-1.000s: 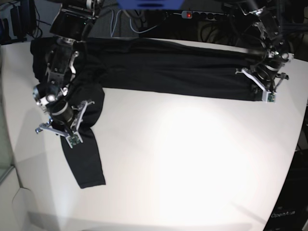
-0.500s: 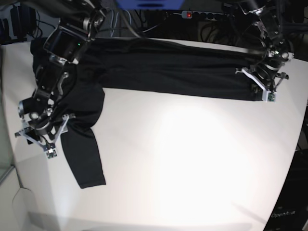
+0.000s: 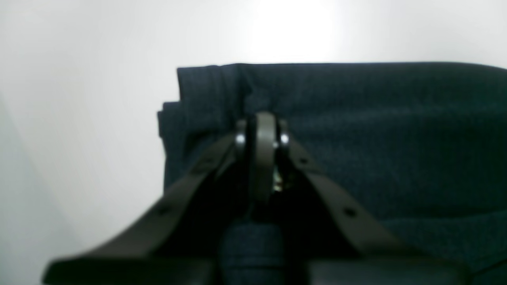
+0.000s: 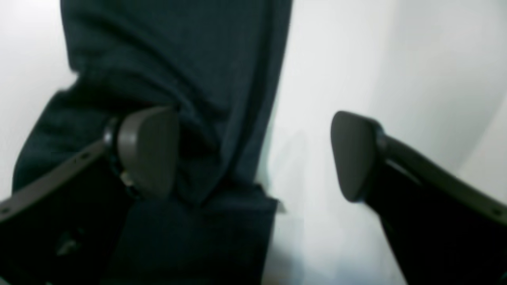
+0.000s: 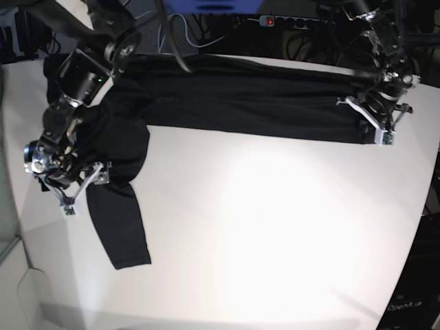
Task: Fold the T-shirt properly
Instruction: 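Lift the sleeve with the right gripper and gather it upward, then regrip the sleeve with the right gripper further along its length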
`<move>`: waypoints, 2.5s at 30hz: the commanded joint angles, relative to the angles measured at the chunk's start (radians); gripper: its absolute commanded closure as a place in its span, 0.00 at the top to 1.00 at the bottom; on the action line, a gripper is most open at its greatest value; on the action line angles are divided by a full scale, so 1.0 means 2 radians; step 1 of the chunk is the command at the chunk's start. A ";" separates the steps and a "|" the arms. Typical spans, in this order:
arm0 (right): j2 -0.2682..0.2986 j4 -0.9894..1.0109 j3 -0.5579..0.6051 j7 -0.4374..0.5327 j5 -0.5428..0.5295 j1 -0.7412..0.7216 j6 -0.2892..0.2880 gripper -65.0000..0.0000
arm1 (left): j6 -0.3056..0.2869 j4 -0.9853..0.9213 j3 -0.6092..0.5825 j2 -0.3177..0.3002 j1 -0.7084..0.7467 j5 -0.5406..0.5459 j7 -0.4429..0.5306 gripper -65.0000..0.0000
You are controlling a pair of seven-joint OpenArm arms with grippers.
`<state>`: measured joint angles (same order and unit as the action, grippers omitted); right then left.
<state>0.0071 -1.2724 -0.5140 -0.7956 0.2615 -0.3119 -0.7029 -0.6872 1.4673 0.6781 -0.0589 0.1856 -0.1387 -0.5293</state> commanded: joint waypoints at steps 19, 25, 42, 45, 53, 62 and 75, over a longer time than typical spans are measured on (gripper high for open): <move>0.015 0.079 0.005 0.008 -0.049 -0.028 0.002 0.27 | -0.005 -0.006 0.000 0.002 0.013 -0.035 -0.057 0.04; 0.021 0.074 0.026 0.008 -0.048 -0.026 0.002 0.18 | -0.005 -0.006 0.000 0.003 0.013 -0.035 -0.057 0.04; 0.025 -0.168 0.174 -0.017 -0.052 0.086 0.002 0.17 | -0.005 -0.006 -0.003 0.002 0.013 -0.035 -0.057 0.04; 0.023 -0.184 0.177 -0.032 -0.071 0.089 0.002 0.17 | -0.005 -0.006 -0.003 0.002 0.013 -0.035 -0.057 0.04; 0.033 -0.183 0.131 -0.119 -0.068 0.047 0.002 0.17 | -0.005 -0.006 -0.001 0.001 0.013 -0.035 -0.057 0.04; 0.018 -0.174 0.057 -0.132 -0.071 0.010 0.002 0.18 | -0.005 -0.006 -0.003 0.003 0.013 -0.035 -0.057 0.04; 0.015 -0.010 0.055 -0.127 -0.072 -0.036 0.002 0.40 | -0.005 -0.006 -0.001 0.001 0.013 -0.035 -0.057 0.04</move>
<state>0.0273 -1.2774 -0.4046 -1.0611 0.1234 -0.3576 -0.7021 -0.6880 1.4673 0.6773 -0.0608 0.1860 -0.1387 -0.5301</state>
